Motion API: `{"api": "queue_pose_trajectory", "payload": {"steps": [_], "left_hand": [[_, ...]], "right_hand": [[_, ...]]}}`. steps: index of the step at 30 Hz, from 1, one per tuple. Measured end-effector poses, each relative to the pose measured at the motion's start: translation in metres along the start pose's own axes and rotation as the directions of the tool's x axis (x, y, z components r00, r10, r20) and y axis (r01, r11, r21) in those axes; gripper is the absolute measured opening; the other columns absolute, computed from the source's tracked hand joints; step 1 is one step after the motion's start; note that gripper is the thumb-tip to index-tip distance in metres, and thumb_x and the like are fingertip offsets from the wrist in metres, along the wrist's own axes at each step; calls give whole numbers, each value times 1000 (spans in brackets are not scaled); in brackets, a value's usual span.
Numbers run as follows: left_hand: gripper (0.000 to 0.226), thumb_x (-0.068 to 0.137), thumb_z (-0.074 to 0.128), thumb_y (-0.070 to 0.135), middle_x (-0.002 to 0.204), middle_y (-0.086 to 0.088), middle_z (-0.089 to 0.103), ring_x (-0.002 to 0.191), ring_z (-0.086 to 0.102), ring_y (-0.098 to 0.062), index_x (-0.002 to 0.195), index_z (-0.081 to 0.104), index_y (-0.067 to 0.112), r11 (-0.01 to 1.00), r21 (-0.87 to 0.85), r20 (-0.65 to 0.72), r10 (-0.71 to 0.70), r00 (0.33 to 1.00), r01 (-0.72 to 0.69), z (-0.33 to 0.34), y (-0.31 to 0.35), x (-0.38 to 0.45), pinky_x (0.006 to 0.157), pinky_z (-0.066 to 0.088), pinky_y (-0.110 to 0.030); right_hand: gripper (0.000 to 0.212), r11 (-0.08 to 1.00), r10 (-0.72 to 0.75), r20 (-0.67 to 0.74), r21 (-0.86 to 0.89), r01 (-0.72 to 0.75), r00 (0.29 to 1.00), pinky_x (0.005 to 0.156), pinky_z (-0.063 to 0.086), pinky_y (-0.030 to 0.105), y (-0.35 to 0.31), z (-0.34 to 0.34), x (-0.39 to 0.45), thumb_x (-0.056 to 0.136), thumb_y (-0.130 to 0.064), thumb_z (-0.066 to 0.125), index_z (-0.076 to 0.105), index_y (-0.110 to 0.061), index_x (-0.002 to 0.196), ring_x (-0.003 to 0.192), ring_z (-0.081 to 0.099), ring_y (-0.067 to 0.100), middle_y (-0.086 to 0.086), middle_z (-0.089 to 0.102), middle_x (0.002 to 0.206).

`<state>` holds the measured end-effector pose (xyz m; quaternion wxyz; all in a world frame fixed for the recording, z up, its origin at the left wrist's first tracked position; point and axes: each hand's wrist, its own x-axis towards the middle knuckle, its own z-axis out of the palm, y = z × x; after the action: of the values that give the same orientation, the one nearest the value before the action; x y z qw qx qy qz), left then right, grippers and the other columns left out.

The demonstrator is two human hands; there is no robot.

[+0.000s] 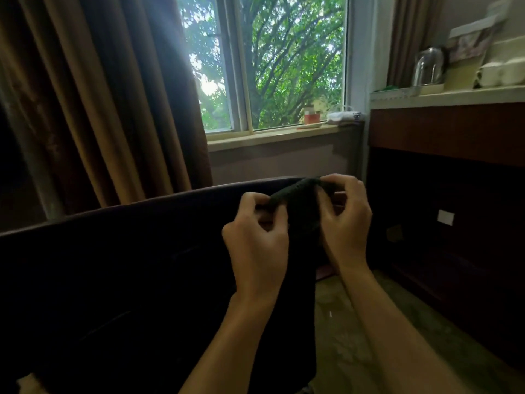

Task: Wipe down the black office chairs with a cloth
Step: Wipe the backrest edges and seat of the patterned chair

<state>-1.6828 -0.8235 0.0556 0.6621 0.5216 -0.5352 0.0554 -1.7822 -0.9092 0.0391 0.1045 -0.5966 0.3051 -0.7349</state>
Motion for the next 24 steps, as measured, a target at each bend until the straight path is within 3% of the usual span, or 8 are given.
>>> {"api": "queue_pose_trajectory", "payload": {"steps": [4,8,11,14,20,24], "left_hand": [[13,84,73,16,74,15,64,71,66,7,87,61,19,1000,2,-103,-17,995,18,18,-2,2,60,49,-5],[16,82,75,19,70,20,62,65,66,7,82,59,21,996,85,-160,3,987,11,34,-1,0,56,48,-5],[22,78,77,30,72,28,54,71,62,13,84,56,24,984,178,-218,40,975,0,42,4,1,58,45,-2],[31,72,78,43,76,27,56,76,62,9,86,57,24,976,214,-285,27,958,36,50,7,0,62,46,-4],[28,71,82,30,70,23,55,72,60,7,80,57,20,945,315,-373,41,927,85,61,4,-3,60,43,-2],[28,74,81,29,70,23,52,71,58,10,81,57,18,941,337,-373,94,923,41,65,0,-5,60,41,-1]], "right_hand": [[14,991,-32,45,134,26,998,68,53,45,28,0,-3,94,-14,64,60,-22,105,89,62,20,1,60,100],[14,977,-25,5,213,23,1000,66,53,41,33,5,-7,94,-10,61,61,-19,104,85,63,21,3,60,95],[14,962,-39,12,270,34,999,69,53,41,30,3,-1,92,-3,62,62,-13,101,86,62,21,6,58,96],[13,954,-99,46,289,82,994,71,53,33,35,0,5,90,-4,63,60,-8,102,87,61,18,5,56,98],[15,952,-128,133,295,83,983,71,51,24,45,0,10,90,-9,66,59,-5,102,84,60,13,4,55,96],[15,938,-100,139,343,47,985,68,54,33,50,2,13,90,-12,68,57,-13,100,81,63,21,9,59,93]]}}
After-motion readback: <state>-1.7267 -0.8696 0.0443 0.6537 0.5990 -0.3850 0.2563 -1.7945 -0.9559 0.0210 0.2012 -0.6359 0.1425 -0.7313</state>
